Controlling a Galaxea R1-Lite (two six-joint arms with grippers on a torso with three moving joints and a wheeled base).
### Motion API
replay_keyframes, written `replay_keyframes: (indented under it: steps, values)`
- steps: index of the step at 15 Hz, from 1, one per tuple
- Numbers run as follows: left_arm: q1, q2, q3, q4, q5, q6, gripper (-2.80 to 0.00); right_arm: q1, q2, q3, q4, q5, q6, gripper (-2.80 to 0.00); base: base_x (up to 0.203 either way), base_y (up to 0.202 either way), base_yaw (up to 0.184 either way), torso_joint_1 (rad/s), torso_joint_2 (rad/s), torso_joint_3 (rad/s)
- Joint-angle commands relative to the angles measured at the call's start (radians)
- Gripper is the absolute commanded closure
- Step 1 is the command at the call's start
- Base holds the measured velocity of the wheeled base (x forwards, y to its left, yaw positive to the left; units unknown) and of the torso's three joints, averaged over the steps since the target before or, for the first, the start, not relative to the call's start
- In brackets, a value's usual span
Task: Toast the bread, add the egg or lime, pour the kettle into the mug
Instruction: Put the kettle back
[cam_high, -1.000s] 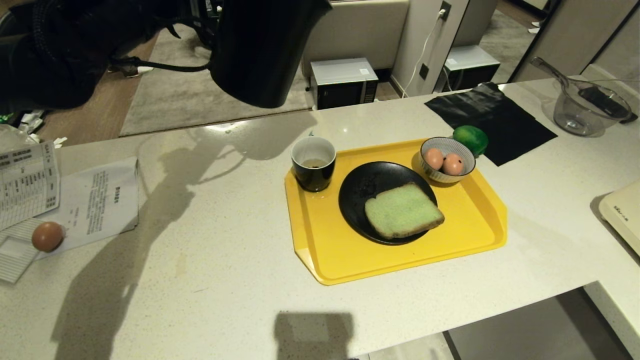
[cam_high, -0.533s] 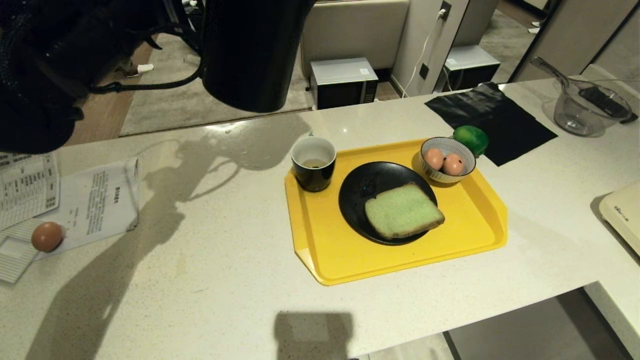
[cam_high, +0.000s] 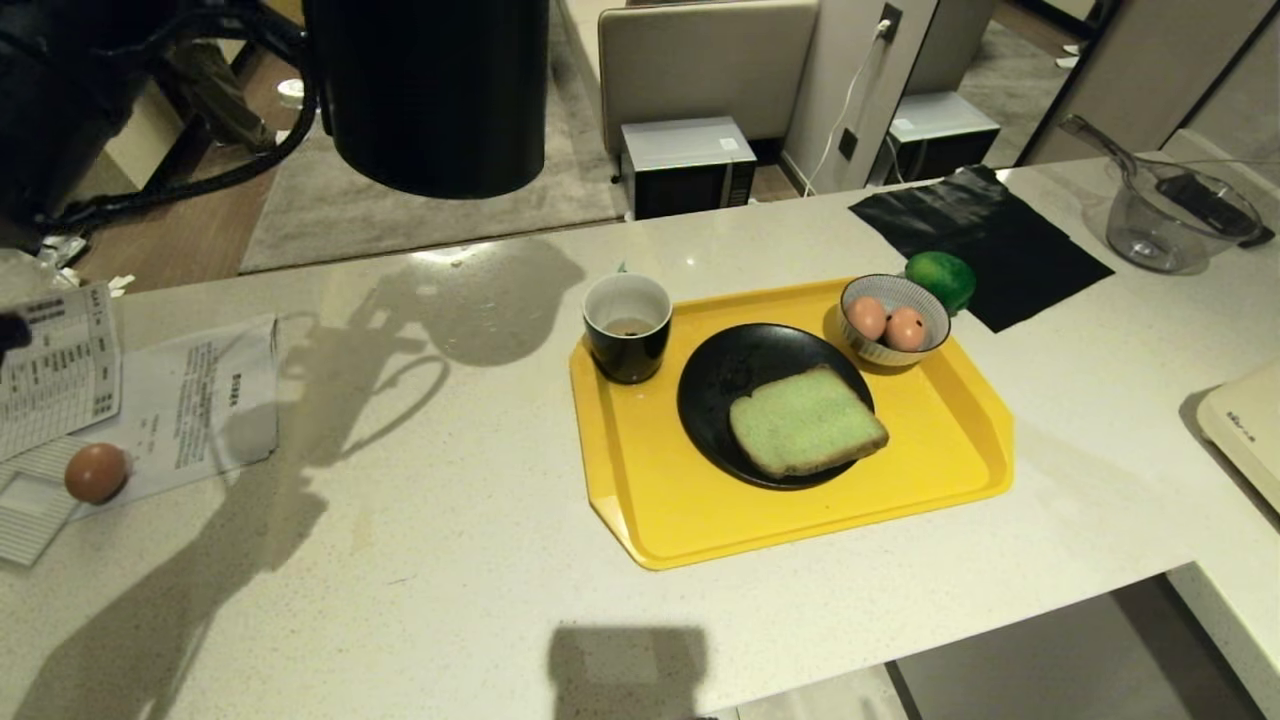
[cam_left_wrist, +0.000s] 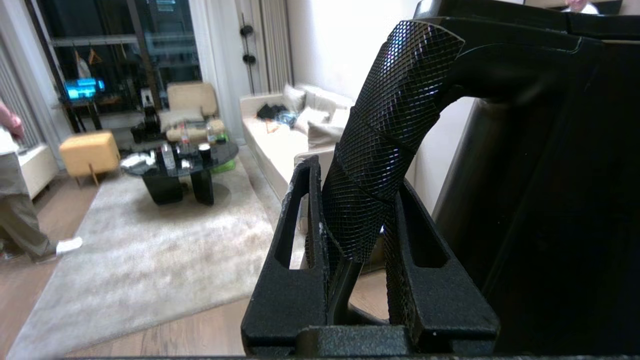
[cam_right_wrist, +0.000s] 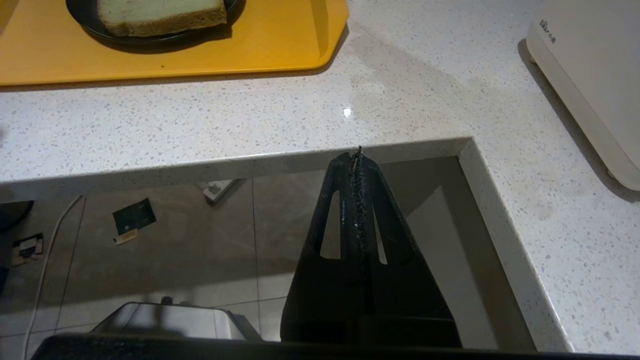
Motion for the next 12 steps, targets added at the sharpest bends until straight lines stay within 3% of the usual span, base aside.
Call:
replay_keyframes:
  steps: [1, 4, 6, 7, 9, 12]
  values:
    - [0.000, -0.107, 0.131, -0.007, -0.001, -0.010, 0.00, 0.001, 0.000, 0.026, -0.001, 0.001, 0.000, 0.00, 0.000, 0.000, 0.000, 0.000, 0.00, 0.000]
    - [0.001, -0.189, 0.304, -0.011, -0.001, -0.053, 0.00, 0.001, 0.002, 0.026, -0.001, 0.001, 0.000, 0.00, 0.000, 0.000, 0.000, 0.000, 0.00, 0.000]
    - [0.003, -0.212, 0.405, -0.013, -0.015, -0.123, 0.00, 0.001, 0.000, 0.026, -0.001, 0.001, 0.000, 0.00, 0.000, 0.000, 0.000, 0.000, 0.00, 0.000]
    - [0.007, -0.212, 0.441, -0.025, -0.053, -0.160, 0.00, 0.001, 0.001, 0.025, -0.001, 0.001, 0.000, 0.00, 0.000, 0.000, 0.000, 0.000, 0.00, 0.000]
    - [0.067, -0.173, 0.512, -0.130, -0.132, -0.191, 0.00, 0.001, 0.000, 0.025, -0.001, 0.001, 0.000, 0.00, 0.000, 0.000, 0.000, 0.000, 0.00, 0.000]
    - [0.125, -0.076, 0.620, -0.320, -0.180, -0.229, 0.00, 0.001, 0.002, 0.026, -0.001, 0.001, 0.000, 0.00, 0.000, 0.000, 0.000, 0.000, 0.00, 0.000]
